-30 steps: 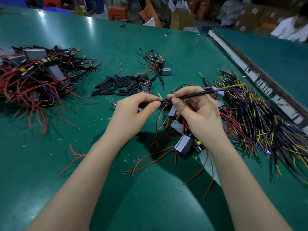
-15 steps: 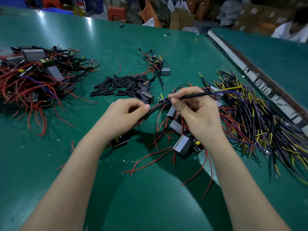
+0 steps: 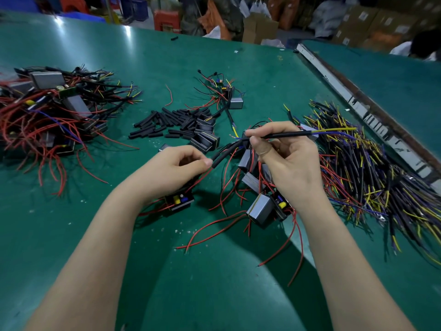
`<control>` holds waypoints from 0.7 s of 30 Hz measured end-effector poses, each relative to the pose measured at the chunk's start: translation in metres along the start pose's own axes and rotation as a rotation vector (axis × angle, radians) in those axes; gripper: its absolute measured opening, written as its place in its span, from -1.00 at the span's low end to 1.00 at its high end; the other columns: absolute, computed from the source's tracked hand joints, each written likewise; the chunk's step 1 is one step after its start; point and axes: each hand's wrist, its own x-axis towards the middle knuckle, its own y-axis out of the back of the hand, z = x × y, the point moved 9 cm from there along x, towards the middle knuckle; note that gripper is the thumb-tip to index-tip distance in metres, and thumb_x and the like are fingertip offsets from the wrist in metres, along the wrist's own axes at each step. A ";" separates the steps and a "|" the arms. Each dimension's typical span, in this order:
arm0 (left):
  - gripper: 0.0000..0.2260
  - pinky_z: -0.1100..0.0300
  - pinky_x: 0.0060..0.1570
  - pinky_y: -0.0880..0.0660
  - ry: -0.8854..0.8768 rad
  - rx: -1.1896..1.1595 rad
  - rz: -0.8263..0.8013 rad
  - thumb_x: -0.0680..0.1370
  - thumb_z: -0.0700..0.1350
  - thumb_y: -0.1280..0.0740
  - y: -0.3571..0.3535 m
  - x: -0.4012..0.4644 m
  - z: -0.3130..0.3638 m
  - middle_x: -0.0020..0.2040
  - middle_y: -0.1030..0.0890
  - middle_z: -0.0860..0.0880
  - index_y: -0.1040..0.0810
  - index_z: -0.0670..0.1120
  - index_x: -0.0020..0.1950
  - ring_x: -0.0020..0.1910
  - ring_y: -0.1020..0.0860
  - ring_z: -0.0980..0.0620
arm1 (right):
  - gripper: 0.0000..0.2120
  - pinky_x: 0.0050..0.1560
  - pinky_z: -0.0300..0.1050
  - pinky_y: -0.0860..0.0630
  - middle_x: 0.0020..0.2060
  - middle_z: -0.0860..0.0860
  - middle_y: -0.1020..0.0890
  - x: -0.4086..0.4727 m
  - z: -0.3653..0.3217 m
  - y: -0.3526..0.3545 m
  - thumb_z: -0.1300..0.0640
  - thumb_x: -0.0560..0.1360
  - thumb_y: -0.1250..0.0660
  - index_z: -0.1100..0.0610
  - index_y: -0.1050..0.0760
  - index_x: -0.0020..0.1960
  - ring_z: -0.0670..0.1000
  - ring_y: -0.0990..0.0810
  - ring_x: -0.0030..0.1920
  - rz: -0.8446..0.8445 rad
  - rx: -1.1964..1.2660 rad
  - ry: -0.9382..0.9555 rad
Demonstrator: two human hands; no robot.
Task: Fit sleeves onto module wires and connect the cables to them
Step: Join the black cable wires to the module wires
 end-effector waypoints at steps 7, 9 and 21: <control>-0.90 0.22 -0.07 -0.46 -0.151 -0.032 0.195 0.58 0.06 -0.26 -0.002 -0.001 0.027 -0.13 -0.67 0.11 -0.57 0.16 -0.03 -0.19 -0.56 0.15 | -0.84 -0.24 0.23 -0.44 -0.09 0.11 -0.68 0.000 -0.005 -0.002 0.23 0.51 -0.38 -0.04 -0.55 -0.10 0.35 -0.52 -0.22 -0.024 0.017 0.045; -0.89 0.15 -0.22 -0.42 -0.176 -0.076 0.197 0.58 0.02 -0.28 -0.007 -0.002 0.032 -0.23 -0.66 0.06 -0.59 0.13 -0.10 -0.34 -0.47 0.12 | -0.83 -0.24 0.26 -0.44 -0.09 0.17 -0.66 0.000 -0.007 -0.002 0.22 0.51 -0.38 -0.05 -0.55 -0.09 0.36 -0.52 -0.22 -0.028 0.010 0.059; -0.88 0.39 -0.32 -0.36 -0.212 -0.226 0.219 0.54 -0.14 -0.36 -0.002 -0.008 0.041 -0.32 -0.53 0.13 -0.58 0.06 -0.17 -0.34 -0.42 0.20 | -0.85 -0.21 0.06 -0.52 -0.08 0.11 -0.67 -0.002 -0.003 -0.004 0.23 0.51 -0.38 -0.02 -0.54 -0.09 0.03 -0.55 -0.32 -0.038 0.027 0.004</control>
